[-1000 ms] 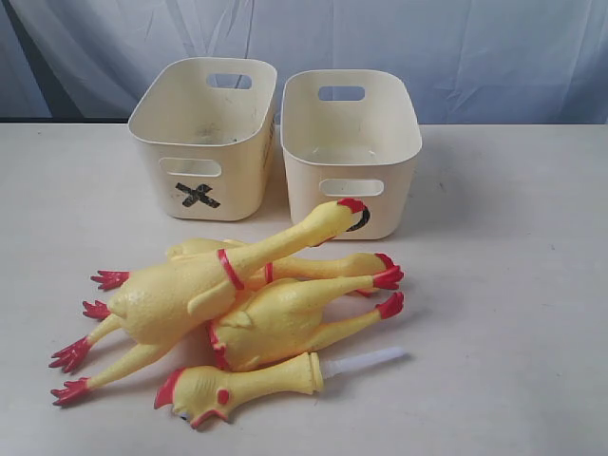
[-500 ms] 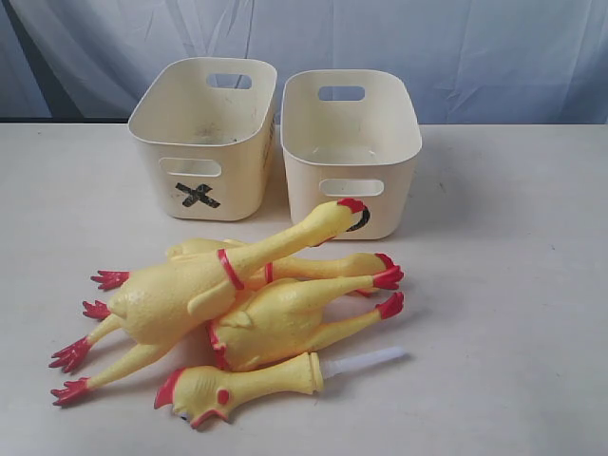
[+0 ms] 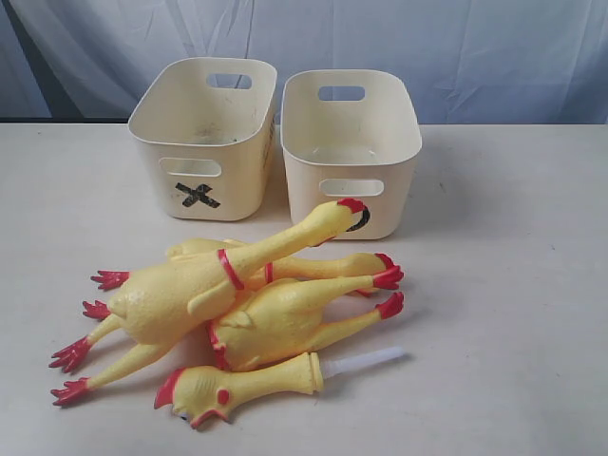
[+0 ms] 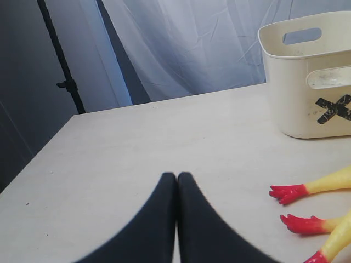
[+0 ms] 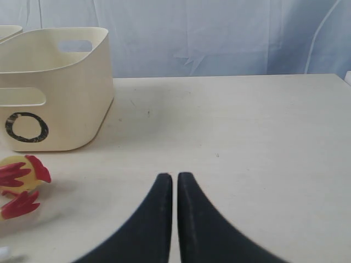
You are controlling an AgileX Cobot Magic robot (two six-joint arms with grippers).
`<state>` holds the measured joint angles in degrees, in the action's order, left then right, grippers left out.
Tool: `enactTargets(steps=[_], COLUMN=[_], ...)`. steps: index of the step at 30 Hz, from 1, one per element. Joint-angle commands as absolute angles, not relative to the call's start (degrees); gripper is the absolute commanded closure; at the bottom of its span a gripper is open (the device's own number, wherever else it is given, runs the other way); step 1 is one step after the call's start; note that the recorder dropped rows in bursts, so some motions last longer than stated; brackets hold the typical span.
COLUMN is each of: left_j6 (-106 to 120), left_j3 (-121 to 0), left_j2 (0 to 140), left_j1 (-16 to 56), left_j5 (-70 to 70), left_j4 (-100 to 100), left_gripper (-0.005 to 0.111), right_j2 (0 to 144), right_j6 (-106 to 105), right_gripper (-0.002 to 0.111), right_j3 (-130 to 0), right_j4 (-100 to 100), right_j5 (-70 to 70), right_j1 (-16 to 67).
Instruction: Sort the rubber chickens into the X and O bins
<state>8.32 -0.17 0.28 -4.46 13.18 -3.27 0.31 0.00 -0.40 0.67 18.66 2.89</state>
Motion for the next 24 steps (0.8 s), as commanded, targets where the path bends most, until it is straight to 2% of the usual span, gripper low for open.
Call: enactTargets(steps=[1,24], left_j6=[8.0,7.9], left_j3=[0.0,0.0], left_j2=[0.0,0.0], left_j1=[-4.5,-4.5], left_j5=[13.2,12.9], left_j4=[-3.6,-0.3], left_gripper=[0.107,0.107], right_j2=[0.0,0.0], right_j6=[0.0,0.0], right_gripper=[0.104,0.104], right_j3=[0.0,0.0], right_j4=[0.7,0.6], right_j5=[18.3,18.4], right_j1=[3.1,3.1])
